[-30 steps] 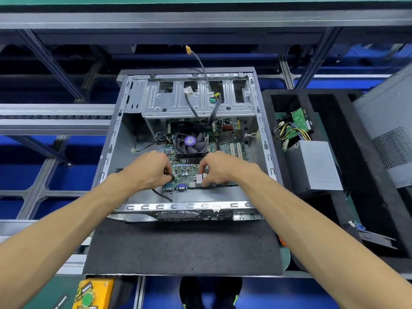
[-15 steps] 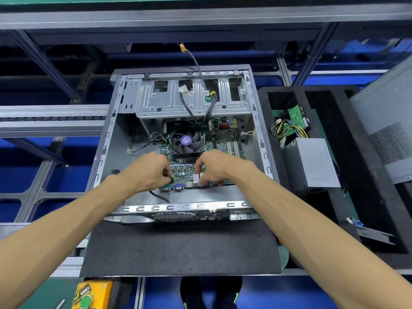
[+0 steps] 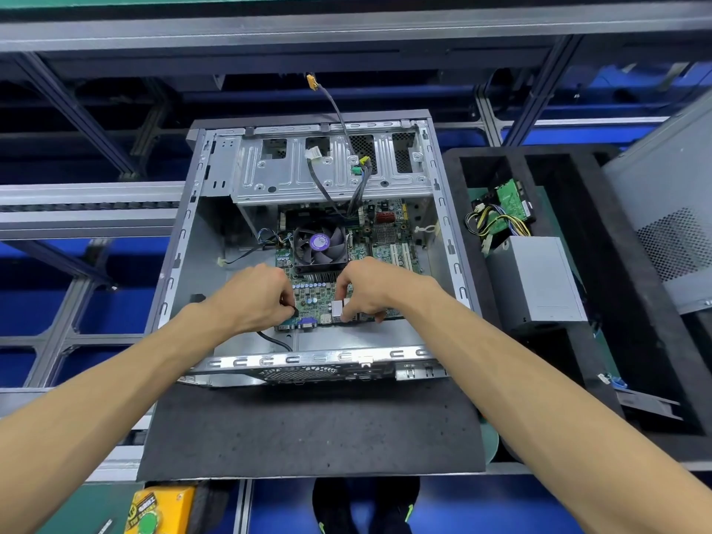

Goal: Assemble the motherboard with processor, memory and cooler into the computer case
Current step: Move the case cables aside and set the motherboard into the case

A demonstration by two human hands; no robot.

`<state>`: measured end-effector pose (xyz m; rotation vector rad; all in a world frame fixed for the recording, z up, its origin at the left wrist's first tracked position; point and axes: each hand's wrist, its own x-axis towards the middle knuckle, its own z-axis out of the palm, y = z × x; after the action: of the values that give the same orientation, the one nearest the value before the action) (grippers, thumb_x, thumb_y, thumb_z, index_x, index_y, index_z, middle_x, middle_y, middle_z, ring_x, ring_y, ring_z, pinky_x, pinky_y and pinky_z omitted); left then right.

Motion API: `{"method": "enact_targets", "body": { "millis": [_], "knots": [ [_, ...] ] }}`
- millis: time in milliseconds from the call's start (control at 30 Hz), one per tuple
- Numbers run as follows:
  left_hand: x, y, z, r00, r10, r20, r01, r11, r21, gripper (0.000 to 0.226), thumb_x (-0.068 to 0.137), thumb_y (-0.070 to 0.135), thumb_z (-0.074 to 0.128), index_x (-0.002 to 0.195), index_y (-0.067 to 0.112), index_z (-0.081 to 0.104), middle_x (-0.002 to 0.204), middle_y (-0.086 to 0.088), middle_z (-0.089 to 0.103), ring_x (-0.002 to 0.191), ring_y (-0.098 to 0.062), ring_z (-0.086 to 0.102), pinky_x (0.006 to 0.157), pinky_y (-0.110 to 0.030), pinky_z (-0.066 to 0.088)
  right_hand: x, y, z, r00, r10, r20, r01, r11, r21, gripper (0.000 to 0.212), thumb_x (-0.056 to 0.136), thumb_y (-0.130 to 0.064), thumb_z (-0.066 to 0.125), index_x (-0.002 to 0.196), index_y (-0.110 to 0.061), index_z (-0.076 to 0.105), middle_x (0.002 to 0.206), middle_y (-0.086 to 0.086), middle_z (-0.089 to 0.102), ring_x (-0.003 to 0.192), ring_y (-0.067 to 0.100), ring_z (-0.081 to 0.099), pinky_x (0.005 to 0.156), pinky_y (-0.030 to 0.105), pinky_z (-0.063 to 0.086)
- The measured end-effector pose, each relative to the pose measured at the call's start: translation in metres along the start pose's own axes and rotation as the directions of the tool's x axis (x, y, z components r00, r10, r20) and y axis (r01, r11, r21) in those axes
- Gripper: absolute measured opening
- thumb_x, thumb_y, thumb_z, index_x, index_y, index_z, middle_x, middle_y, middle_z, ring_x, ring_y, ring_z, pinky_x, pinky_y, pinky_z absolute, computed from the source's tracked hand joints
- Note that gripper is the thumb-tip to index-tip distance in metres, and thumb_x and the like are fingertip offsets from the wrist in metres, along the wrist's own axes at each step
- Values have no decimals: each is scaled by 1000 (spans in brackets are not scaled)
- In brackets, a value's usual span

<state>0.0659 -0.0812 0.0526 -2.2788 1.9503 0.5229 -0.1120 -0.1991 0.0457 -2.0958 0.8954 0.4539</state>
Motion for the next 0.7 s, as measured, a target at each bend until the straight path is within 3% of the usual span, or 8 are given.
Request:
{"method": "enact_targets", "body": {
  "millis": [433, 600, 700],
  "knots": [
    [2, 1, 0, 1000, 19, 25, -19, 1000, -3, 14, 84, 24, 68, 90, 24, 80, 88, 7, 77, 79, -15, 69, 73, -30, 57, -2, -2, -1, 1000, 4, 2, -4, 1000, 13, 28, 83, -16, 83, 108, -13, 70, 69, 6, 65, 38, 17, 56, 47, 25, 53],
    [1, -2, 2, 1000, 1, -6, -2, 1000, -31, 12, 84, 24, 70, 91, 25, 80, 89, 7, 76, 70, -10, 58, 64, -22, 45, -2, -1, -1, 1000, 9, 2, -9, 999, 37, 29, 83, -14, 83, 108, -12, 70, 67, 6, 64, 35, 15, 54, 45, 24, 53],
    [0, -3, 1, 1000, -5, -30, 3, 999, -51, 11, 84, 24, 72, 90, 25, 81, 88, 8, 77, 69, -8, 57, 65, -22, 47, -2, -1, -1, 1000, 12, 1, -12, 999, 46, 29, 82, -14, 83, 108, -11, 70, 65, 6, 63, 38, 17, 54, 47, 26, 56]
  ]
}}
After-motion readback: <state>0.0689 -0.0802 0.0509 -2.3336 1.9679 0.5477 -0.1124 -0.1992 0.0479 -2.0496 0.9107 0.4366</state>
